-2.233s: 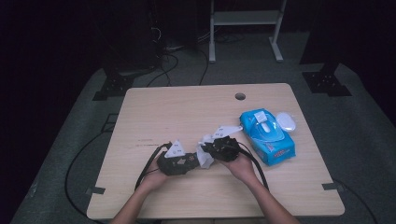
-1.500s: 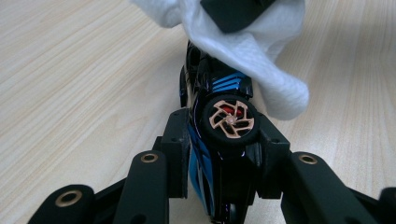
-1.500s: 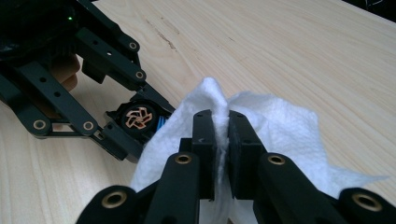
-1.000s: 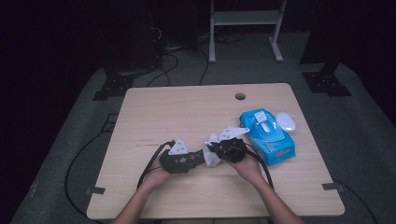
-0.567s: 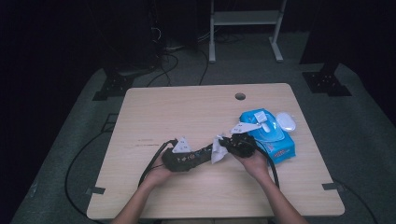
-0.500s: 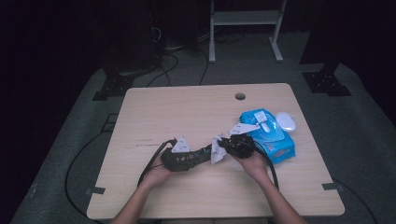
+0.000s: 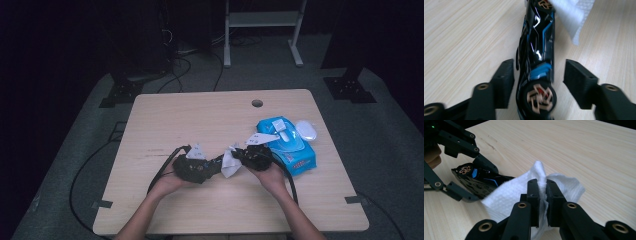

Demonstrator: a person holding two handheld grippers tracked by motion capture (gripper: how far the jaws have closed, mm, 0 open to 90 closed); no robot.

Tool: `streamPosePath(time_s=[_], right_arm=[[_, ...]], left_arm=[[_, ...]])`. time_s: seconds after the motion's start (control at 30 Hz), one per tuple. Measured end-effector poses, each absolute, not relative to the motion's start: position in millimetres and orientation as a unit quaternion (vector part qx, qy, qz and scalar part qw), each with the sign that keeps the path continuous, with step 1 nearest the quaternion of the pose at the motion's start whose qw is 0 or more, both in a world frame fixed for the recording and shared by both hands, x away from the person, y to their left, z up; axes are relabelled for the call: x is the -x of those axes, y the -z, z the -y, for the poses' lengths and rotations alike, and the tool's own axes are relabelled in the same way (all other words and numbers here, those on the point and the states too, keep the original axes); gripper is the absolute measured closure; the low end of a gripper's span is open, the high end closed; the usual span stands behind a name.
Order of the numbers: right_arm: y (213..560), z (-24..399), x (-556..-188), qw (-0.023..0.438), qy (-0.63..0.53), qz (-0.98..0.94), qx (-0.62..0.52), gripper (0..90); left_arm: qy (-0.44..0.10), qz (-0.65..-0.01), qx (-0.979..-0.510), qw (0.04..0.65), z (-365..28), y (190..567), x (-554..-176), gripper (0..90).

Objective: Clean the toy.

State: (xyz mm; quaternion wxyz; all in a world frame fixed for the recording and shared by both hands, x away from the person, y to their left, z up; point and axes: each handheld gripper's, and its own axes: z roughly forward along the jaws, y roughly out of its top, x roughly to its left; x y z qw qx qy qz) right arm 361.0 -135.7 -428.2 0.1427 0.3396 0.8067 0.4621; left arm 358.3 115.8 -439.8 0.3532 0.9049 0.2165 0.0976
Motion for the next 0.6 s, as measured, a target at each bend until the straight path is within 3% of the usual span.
streamPosePath(time_s=[0.33,0.6], right_arm=[[429,149,-360,0.129,-0.475,-0.798,-0.348,82.1],[432,151,-362,0.132,-0.471,-0.799,-0.349,82.1]], left_arm=[[-0.080,-0.218,-0.913,0.336,-98,439,-369,28.7],[-0.076,-0.208,-0.925,0.307,-84,439,-375,27.1]])
